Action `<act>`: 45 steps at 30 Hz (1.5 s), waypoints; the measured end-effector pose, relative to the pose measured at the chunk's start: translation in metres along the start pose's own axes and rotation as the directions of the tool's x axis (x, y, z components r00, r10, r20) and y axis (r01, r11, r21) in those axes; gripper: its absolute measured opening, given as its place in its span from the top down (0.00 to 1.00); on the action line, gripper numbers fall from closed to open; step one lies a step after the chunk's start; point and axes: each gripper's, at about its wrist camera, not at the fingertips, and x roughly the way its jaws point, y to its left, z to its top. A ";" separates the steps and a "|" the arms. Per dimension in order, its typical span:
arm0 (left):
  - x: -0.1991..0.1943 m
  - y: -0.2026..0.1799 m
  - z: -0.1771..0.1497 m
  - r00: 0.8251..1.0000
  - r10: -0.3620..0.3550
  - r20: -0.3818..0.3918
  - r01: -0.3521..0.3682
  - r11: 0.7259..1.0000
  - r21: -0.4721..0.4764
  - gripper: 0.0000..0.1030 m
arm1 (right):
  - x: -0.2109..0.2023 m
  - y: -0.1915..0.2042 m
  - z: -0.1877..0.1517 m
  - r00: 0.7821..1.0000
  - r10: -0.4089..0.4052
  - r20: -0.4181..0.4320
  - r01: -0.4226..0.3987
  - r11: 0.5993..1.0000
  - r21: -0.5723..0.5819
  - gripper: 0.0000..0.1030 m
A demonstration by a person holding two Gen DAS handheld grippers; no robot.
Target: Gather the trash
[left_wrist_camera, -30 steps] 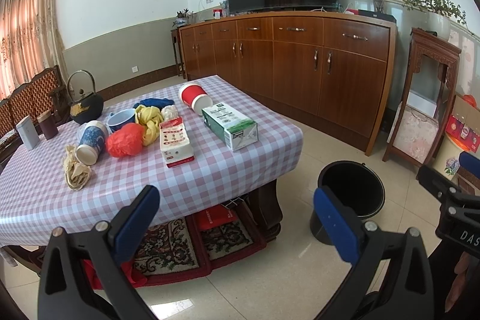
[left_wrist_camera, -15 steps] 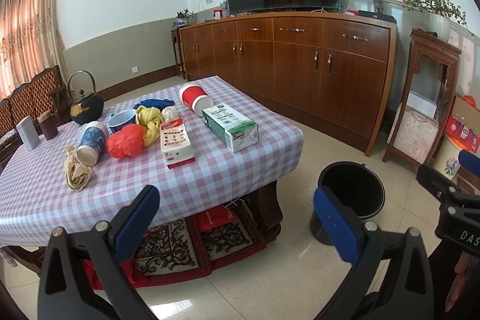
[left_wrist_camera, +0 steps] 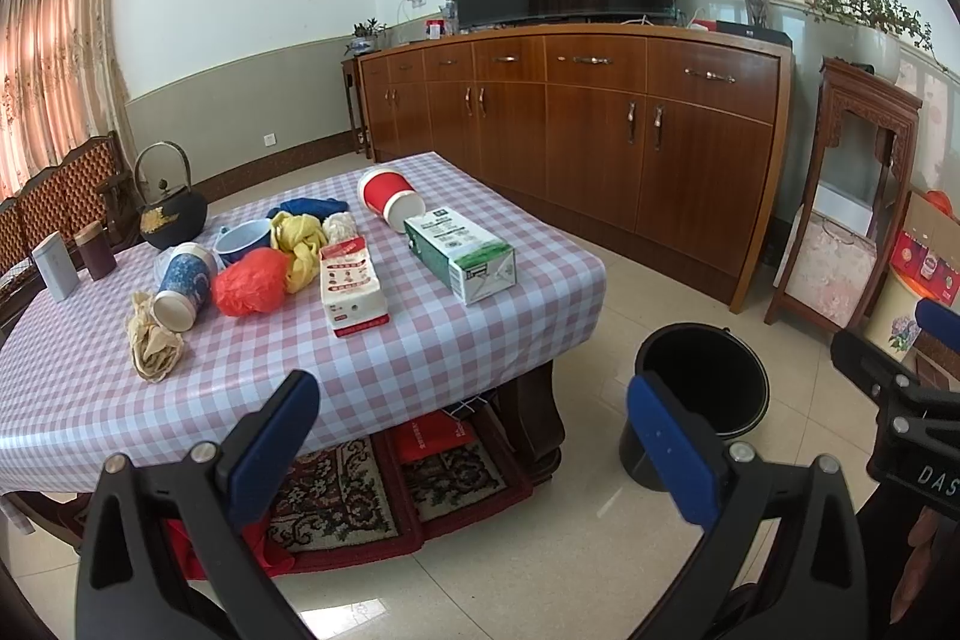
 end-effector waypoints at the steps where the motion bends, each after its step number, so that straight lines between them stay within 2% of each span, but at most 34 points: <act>1: 0.000 0.000 0.000 1.000 0.000 0.000 0.000 1.000 0.000 0.00 | 0.000 0.000 0.000 1.000 0.001 0.000 -0.001 1.000 0.001 0.00; 11: 0.002 0.006 0.002 1.000 0.011 -0.005 -0.011 1.000 -0.012 0.00 | 0.003 0.003 0.001 1.000 0.018 -0.009 -0.018 1.000 -0.013 0.00; 15: 0.007 0.016 0.003 0.999 0.038 -0.009 -0.038 0.999 -0.021 0.00 | 0.008 0.011 0.005 0.999 0.048 -0.015 -0.049 0.998 -0.029 0.00; 20: 0.019 0.034 0.006 0.998 0.055 -0.031 -0.056 0.998 -0.039 0.00 | 0.023 0.030 0.014 0.993 0.116 -0.038 -0.118 0.991 -0.070 0.00; 24: 0.031 0.057 0.009 0.993 0.106 -0.044 -0.109 0.992 -0.064 0.00 | 0.039 0.051 0.025 0.982 0.182 -0.054 -0.187 0.977 -0.106 0.00; 26: 0.037 0.071 0.009 0.990 0.131 -0.055 -0.135 0.988 -0.079 0.00 | 0.048 0.063 0.034 0.970 0.239 -0.052 -0.244 0.963 -0.117 0.00; 28: 0.044 0.091 0.010 0.985 0.158 -0.066 -0.164 0.980 -0.114 0.00 | 0.060 0.080 0.043 0.962 0.268 -0.051 -0.273 0.950 -0.150 0.00; 30: 0.053 0.112 0.009 0.985 0.148 -0.089 -0.161 0.973 -0.163 0.00 | 0.072 0.096 0.048 0.954 0.295 -0.051 -0.299 0.937 -0.180 0.00; 34: 0.065 0.149 0.005 0.974 0.188 -0.125 -0.212 0.953 -0.218 0.00 | 0.100 0.129 0.051 0.938 0.333 -0.101 -0.347 0.909 -0.231 0.00; 37: 0.071 0.166 0.000 0.964 0.221 -0.145 -0.250 0.941 -0.226 0.00 | 0.116 0.144 0.054 0.941 0.314 -0.128 -0.337 0.908 -0.248 0.00; 39: 0.074 0.179 -0.003 0.953 0.255 -0.162 -0.288 0.929 -0.234 0.00 | 0.129 0.152 0.057 0.926 0.343 -0.157 -0.373 0.897 -0.236 0.00; 41: 0.077 0.193 -0.006 0.946 0.271 -0.175 -0.310 0.915 -0.258 0.00 | 0.138 0.158 0.060 0.923 0.349 -0.161 -0.380 0.890 -0.253 0.00; 43: 0.083 0.208 -0.008 0.931 0.310 -0.193 -0.354 0.896 -0.269 0.00 | 0.150 0.164 0.063 0.925 0.342 -0.166 -0.376 0.889 -0.262 0.00; 45: 0.091 0.221 -0.008 0.908 0.365 -0.205 -0.411 0.870 -0.272 0.00 | 0.163 0.167 0.068 0.919 0.350 -0.183 -0.388 0.886 -0.252 0.00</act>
